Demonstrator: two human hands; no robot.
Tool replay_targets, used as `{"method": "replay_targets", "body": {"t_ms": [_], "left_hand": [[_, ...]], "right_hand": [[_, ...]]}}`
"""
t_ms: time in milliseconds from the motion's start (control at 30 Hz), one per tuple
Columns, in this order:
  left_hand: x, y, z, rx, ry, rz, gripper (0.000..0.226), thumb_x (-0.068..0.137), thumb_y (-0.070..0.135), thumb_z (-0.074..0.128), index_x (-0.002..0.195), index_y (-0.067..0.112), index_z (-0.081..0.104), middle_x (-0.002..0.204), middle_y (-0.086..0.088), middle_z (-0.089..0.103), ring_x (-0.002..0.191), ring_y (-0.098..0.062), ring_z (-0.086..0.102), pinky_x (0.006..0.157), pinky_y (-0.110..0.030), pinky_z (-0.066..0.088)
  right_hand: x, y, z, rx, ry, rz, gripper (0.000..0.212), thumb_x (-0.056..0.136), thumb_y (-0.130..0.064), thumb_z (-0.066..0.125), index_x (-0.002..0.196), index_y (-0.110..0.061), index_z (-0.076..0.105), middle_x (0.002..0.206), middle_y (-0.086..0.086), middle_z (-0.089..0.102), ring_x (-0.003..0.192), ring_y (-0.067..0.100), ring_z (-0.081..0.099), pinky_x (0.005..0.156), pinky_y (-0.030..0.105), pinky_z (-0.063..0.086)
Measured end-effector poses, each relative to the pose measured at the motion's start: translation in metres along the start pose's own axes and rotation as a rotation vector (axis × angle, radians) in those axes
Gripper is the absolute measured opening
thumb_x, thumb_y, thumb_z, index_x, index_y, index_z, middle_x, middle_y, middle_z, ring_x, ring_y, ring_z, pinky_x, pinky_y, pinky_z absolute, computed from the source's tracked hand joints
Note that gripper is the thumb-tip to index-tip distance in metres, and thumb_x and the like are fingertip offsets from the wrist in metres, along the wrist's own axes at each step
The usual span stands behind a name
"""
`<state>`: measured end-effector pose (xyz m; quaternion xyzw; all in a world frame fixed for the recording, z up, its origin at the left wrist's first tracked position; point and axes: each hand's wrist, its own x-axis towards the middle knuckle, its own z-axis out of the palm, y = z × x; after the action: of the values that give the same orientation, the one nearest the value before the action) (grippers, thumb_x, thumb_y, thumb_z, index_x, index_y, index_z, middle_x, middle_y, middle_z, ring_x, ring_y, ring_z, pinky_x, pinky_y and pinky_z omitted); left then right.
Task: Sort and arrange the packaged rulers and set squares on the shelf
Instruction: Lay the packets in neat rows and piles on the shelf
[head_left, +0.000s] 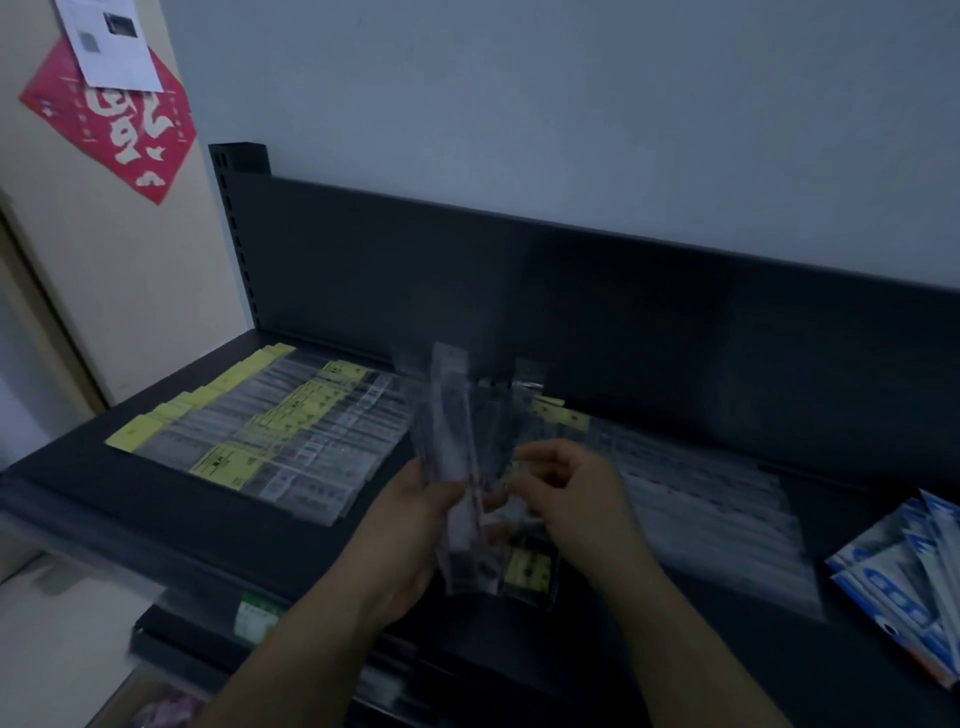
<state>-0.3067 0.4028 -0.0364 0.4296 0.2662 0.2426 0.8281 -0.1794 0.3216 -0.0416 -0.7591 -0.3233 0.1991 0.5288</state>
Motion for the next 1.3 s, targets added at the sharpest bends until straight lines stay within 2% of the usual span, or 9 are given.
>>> {"method": "replay_targets", "body": {"t_ms": [67,267,467,633,800,933,1033,1133,1300], "left_hand": [[0.001,0.003,-0.007,0.009,0.066,-0.013,0.027,0.096,-0.003,0.042,0.120,0.006,0.051,0.105,-0.026,0.066,0.087,-0.032,0.069,0.068,-0.040,0.061],[0.010,0.020,-0.027,-0.014,0.088,-0.017,0.026,0.096,-0.001,0.043,0.117,0.006,0.057,0.076,-0.016,0.058,0.062,-0.023,0.061,0.080,-0.045,0.055],[0.028,0.037,-0.039,-0.021,-0.038,-0.078,0.023,0.095,0.001,0.045,0.117,-0.001,0.053,0.088,-0.014,0.055,0.062,-0.022,0.055,0.054,-0.034,0.055],[0.047,0.049,-0.056,0.032,-0.098,-0.144,0.029,0.095,0.000,0.045,0.123,-0.003,0.051,0.086,-0.014,0.056,0.062,-0.023,0.057,0.056,-0.035,0.054],[0.057,0.059,-0.068,0.070,-0.163,-0.200,0.025,0.095,0.004,0.047,0.118,-0.002,0.054,0.083,-0.012,0.059,0.060,-0.020,0.058,0.052,-0.030,0.055],[0.055,0.063,-0.063,0.085,-0.228,-0.238,0.014,0.093,0.010,0.055,0.100,-0.002,0.060,0.072,-0.011,0.062,0.059,-0.019,0.059,0.052,-0.027,0.053],[0.053,0.062,-0.057,0.125,-0.268,-0.201,0.019,0.092,0.012,0.060,0.102,-0.004,0.063,0.081,-0.018,0.066,0.071,-0.026,0.063,0.059,-0.031,0.054],[0.053,0.061,-0.057,0.160,-0.257,-0.151,0.021,0.093,0.014,0.057,0.107,0.001,0.064,0.096,-0.019,0.072,0.085,-0.032,0.069,0.070,-0.040,0.059],[0.057,0.074,-0.074,0.174,-0.142,-0.117,0.016,0.092,0.015,0.060,0.098,0.002,0.065,0.076,-0.014,0.073,0.069,-0.028,0.070,0.061,-0.040,0.058]], "right_hand": [[0.004,0.003,-0.014,-0.249,0.091,-0.083,0.011,0.090,-0.017,0.061,0.100,-0.019,0.064,0.091,-0.006,0.065,0.083,0.009,0.061,0.069,0.020,0.049],[0.008,0.009,-0.021,-0.665,0.116,-0.067,0.024,0.091,-0.032,0.055,0.083,-0.009,0.056,0.079,0.003,0.056,0.074,0.018,0.053,0.054,0.028,0.033],[0.015,-0.001,0.002,-0.826,0.084,0.131,0.037,0.077,-0.050,0.067,0.079,-0.015,0.055,0.076,-0.001,0.056,0.072,0.016,0.054,0.049,0.025,0.034],[0.027,-0.001,0.004,-0.606,0.128,0.246,0.045,0.075,-0.032,0.075,0.054,-0.017,0.039,0.051,-0.003,0.038,0.048,0.012,0.040,0.044,0.024,0.028],[0.019,-0.005,0.004,0.031,0.326,0.178,0.013,0.079,-0.014,0.075,0.080,-0.010,0.063,0.072,0.003,0.063,0.059,0.009,0.055,0.049,0.012,0.043],[0.008,-0.023,0.023,0.388,0.185,0.132,0.019,0.068,-0.019,0.079,0.079,-0.010,0.066,0.072,0.007,0.066,0.063,0.017,0.058,0.059,0.025,0.048],[0.005,-0.034,0.045,0.429,0.108,0.134,0.034,0.054,-0.031,0.084,0.076,-0.012,0.066,0.076,0.018,0.062,0.066,0.024,0.050,0.063,0.032,0.040],[0.004,-0.040,0.064,0.390,0.077,0.116,0.019,0.071,-0.016,0.077,0.079,-0.008,0.061,0.064,0.012,0.056,0.048,0.015,0.043,0.046,0.022,0.032],[0.002,-0.045,0.070,0.206,0.058,0.066,0.005,0.086,-0.013,0.067,0.082,-0.012,0.068,0.073,0.009,0.069,0.053,0.010,0.056,0.049,0.020,0.042]]}}
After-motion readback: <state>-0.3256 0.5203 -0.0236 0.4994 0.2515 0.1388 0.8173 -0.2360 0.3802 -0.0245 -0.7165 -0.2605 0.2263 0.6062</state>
